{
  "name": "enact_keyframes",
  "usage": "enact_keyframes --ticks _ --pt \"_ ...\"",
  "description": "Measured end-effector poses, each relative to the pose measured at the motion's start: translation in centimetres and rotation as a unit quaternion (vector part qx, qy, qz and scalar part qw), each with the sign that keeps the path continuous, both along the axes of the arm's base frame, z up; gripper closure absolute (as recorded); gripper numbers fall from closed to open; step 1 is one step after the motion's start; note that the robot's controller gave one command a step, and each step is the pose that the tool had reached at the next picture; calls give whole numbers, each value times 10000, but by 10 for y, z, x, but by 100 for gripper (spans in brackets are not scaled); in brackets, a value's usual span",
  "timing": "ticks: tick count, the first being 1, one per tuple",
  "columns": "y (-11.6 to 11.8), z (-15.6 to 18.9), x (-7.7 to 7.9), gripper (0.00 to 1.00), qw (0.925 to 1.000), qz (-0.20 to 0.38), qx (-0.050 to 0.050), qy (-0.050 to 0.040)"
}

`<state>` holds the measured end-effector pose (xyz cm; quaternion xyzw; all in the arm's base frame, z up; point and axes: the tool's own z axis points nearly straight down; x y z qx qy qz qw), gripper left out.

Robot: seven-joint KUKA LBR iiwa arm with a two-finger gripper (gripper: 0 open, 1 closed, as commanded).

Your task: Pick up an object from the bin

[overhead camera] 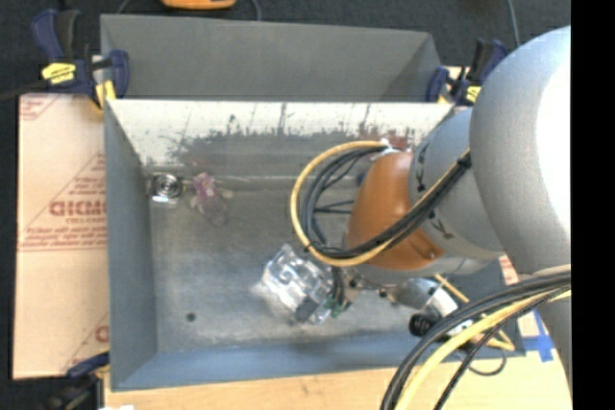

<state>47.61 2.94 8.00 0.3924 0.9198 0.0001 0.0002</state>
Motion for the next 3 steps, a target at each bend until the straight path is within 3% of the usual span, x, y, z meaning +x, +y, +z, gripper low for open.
enact_keyframes --ticks 1,2,3 --pt "-1 26 0 100 10000 39 -1 -3" --pt "-2 26 -1 100 10000 67 -12 2" --pt "-3 65 0 100 9999 105 0 -4"
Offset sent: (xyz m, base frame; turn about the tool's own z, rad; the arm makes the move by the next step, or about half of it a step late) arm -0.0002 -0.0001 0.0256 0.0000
